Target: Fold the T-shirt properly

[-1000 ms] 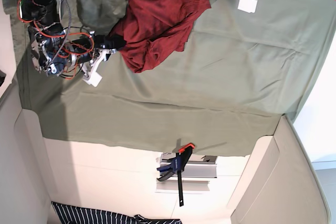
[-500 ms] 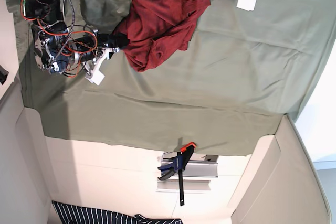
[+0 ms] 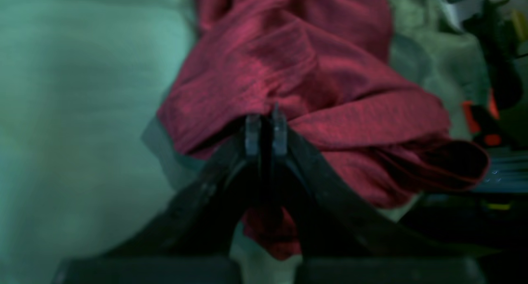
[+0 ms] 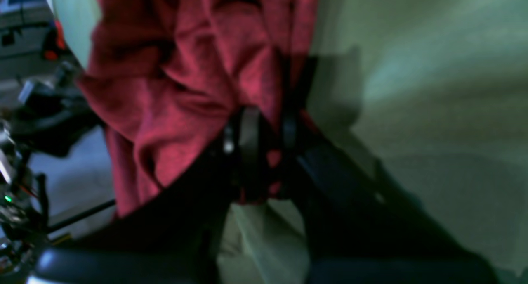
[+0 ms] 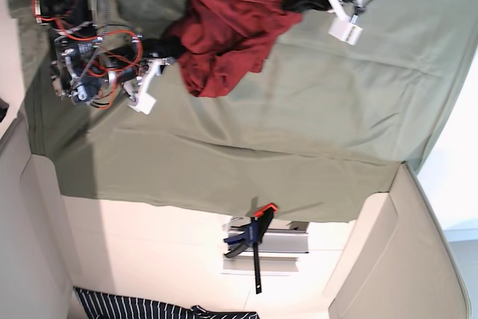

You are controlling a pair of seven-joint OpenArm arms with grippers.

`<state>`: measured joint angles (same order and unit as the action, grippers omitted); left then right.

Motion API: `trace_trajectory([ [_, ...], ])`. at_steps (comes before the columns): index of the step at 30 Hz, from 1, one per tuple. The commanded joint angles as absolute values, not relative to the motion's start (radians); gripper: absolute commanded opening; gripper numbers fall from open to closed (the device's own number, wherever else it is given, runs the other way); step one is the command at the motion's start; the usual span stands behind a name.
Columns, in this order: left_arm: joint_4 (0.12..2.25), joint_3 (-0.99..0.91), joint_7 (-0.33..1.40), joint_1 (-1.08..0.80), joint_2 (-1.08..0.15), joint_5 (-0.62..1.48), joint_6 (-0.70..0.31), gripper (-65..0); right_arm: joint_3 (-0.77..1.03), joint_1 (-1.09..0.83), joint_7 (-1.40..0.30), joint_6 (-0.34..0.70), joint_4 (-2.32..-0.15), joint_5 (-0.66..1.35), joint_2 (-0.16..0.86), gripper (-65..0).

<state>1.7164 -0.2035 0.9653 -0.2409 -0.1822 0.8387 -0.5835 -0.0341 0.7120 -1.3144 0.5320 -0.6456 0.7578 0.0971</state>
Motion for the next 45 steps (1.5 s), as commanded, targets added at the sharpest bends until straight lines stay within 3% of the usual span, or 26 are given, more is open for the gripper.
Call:
trace_trajectory([
  [1,1.732,-0.207,0.937,-0.23,-0.201,0.855,-0.587,-65.0,-0.038,0.734,-1.348,0.532,-0.665,0.736,0.097,-65.0],
  [6,1.674,-0.203,0.901,-0.205,-0.234,0.824,-0.588,-65.0,-0.038,0.732,-1.377,0.532,-0.669,0.733,0.097,-65.0],
  [13,1.428,-0.196,0.902,-0.038,-0.234,0.831,-0.588,-65.0,-0.038,0.694,-1.39,0.532,-0.67,0.733,0.097,-65.0],
  [27,1.229,0.002,0.915,0.245,-0.299,0.793,-0.595,-65.0,-0.038,0.606,-1.396,0.532,-0.686,0.749,0.105,-65.0],
  [37,1.131,0.002,0.894,0.288,-0.305,0.803,-0.596,-65.0,-0.038,0.59,-1.396,0.542,-0.862,0.751,0.097,-65.0],
  [45,1.096,0.002,0.886,0.311,-0.305,0.803,-0.599,-65.0,-0.038,0.43,-1.396,0.552,-1.05,0.728,0.097,-65.0],
])
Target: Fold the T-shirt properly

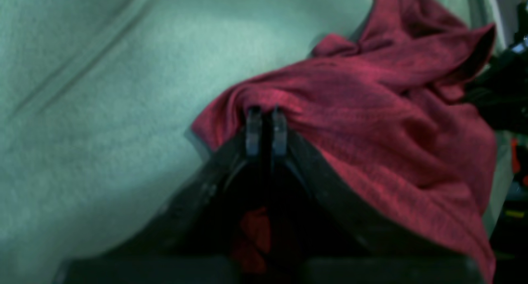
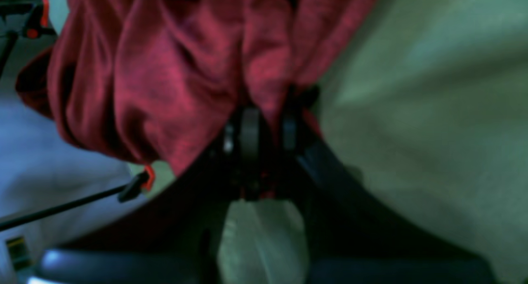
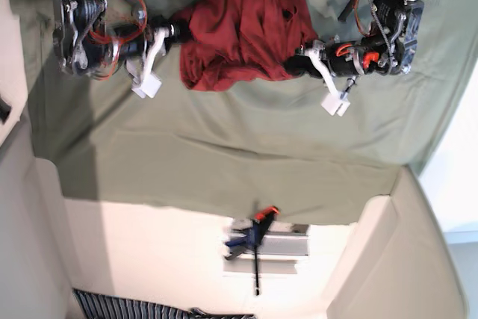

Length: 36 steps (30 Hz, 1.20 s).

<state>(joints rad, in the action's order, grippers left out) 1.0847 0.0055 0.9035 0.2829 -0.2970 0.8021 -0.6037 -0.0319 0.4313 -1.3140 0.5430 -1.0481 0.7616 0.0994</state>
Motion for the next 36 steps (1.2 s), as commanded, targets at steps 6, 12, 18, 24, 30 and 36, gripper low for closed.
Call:
trace_trajectory([
  [6,1.095,0.002,0.886,0.339,-0.305,0.804,-0.599,-65.0,-0.038,0.268,-1.364,0.566,-1.285,0.687,0.116,-65.0],
  [12,1.092,0.037,0.886,0.349,-0.319,0.826,-0.599,-65.0,-0.038,0.08,-1.279,0.559,-1.552,0.561,0.157,-65.0],
  [18,1.092,0.201,0.876,0.349,-0.356,0.827,-0.599,-65.0,-0.017,-0.065,-1.256,0.545,-1.643,0.52,0.18,-65.0],
  [24,1.092,0.351,0.86,0.349,-0.357,0.83,-0.599,-65.0,-0.007,-0.173,-1.253,0.535,-1.699,0.522,0.18,-65.0],
  [30,1.092,0.406,0.857,0.349,-0.358,0.829,-0.625,-65.0,0.003,-0.211,-1.206,0.519,-1.737,0.459,0.18,-65.0],
  [36,1.092,0.405,0.841,0.358,-0.373,0.788,-0.625,-65.0,0.06,-0.198,-1.172,0.516,-1.737,0.44,0.18,-65.0],
])
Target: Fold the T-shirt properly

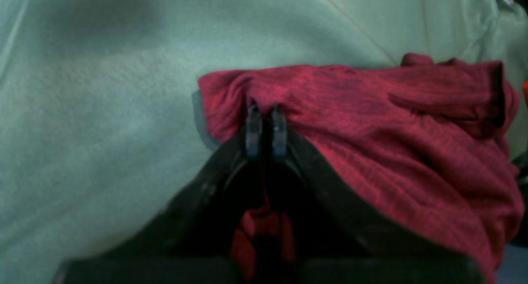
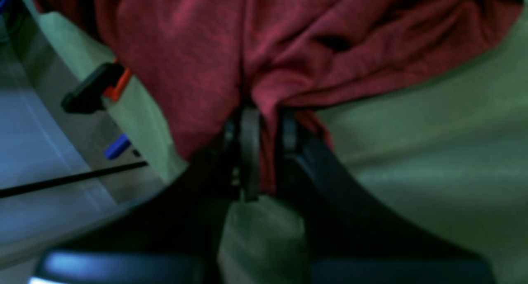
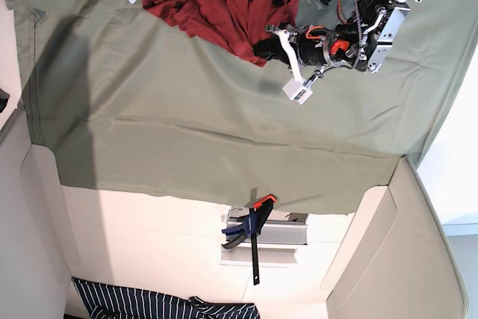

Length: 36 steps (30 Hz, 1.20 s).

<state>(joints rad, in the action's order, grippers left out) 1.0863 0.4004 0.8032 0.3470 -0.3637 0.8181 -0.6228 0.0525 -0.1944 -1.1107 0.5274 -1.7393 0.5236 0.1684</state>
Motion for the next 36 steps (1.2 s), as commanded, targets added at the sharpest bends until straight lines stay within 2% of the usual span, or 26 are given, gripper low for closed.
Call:
trace_trajectory([
  [1,1.092,0.405,0.836,0.363,-0.377,0.77,-0.621,-65.0,0.073,-0.194,-1.169,0.507,-1.737,0.44,0.18,-65.0],
  [9,1.092,0.388,0.818,0.403,-0.416,0.727,-0.559,-65.0,0.152,-0.189,-1.124,0.486,-1.737,0.433,0.18,-65.0],
  [22,1.092,0.34,0.807,0.405,-0.416,0.724,-0.558,-65.0,0.151,-0.188,-1.102,0.467,-1.737,0.436,0.18,-65.0],
  [23,1.092,0.34,0.807,0.405,-0.416,0.724,-0.562,-62.9,0.151,-0.188,-1.102,0.467,-1.737,0.433,0.18,-63.8],
  [25,1.092,0.34,0.807,0.405,-0.416,0.724,-0.574,-56.8,0.151,-0.188,-1.095,0.467,-1.737,0.433,0.18,-54.4],
  [26,1.092,0.34,0.807,0.405,-0.416,0.724,-0.574,-55.1,0.151,-0.188,-1.093,0.467,-1.737,0.433,0.18,-52.0],
  [36,1.092,0.34,0.809,0.442,-0.416,0.624,-0.572,-54.6,0.151,-0.111,-1.096,0.467,-1.737,0.426,0.18,-51.3],
])
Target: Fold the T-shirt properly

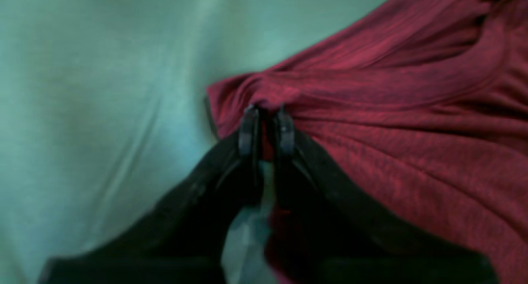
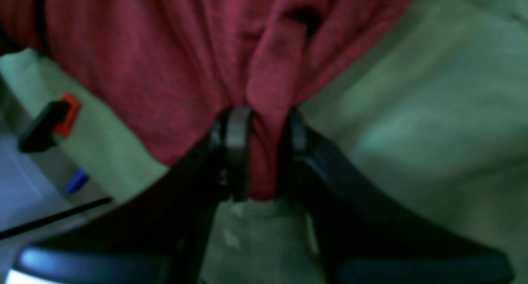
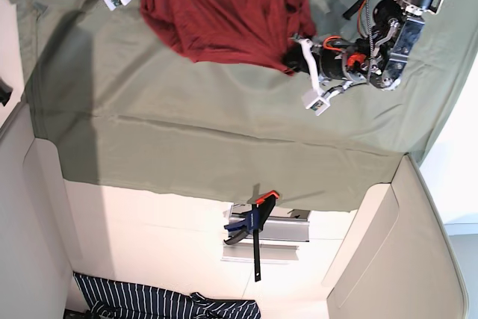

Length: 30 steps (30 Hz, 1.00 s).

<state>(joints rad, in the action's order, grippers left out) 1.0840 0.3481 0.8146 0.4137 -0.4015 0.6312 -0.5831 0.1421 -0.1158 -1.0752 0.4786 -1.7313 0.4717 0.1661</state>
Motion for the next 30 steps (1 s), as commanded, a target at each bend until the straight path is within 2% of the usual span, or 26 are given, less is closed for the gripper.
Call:
trace_trajectory([
  [1,1.092,0.34,0.809,0.444,-0.416,0.617,-0.572,-54.6,0.151,-0.105,-1.095,0.467,-1.737,0.426,0.18,-51.3],
  [4,1.092,0.34,0.809,0.448,-0.416,0.605,-0.573,-53.5,0.151,-0.1,-1.096,0.467,-1.737,0.427,0.18,-51.3],
  [8,1.092,0.34,0.808,0.448,-0.416,0.605,-0.59,-40.7,0.151,-0.1,-1.1,0.467,-1.737,0.426,0.18,-51.3],
  [9,1.092,0.34,0.809,0.448,-0.416,0.605,-0.59,-39.2,0.151,-0.1,-1.1,0.467,-1.737,0.426,0.179,-51.3],
  [19,1.102,0.34,0.876,0.449,-0.448,0.616,-0.588,-39.2,0.152,-0.094,-1.108,0.467,-1.737,0.426,0.18,-51.4],
  [24,1.132,0.34,0.965,0.449,-0.48,0.677,-0.588,-39.2,0.152,-0.094,-1.148,0.467,-1.737,0.427,0.18,-51.4],
  [30,1.171,0.34,0.97,0.449,-0.508,0.757,-0.596,-39.2,0.152,-0.094,-1.149,0.467,-1.748,0.426,0.18,-51.4],
])
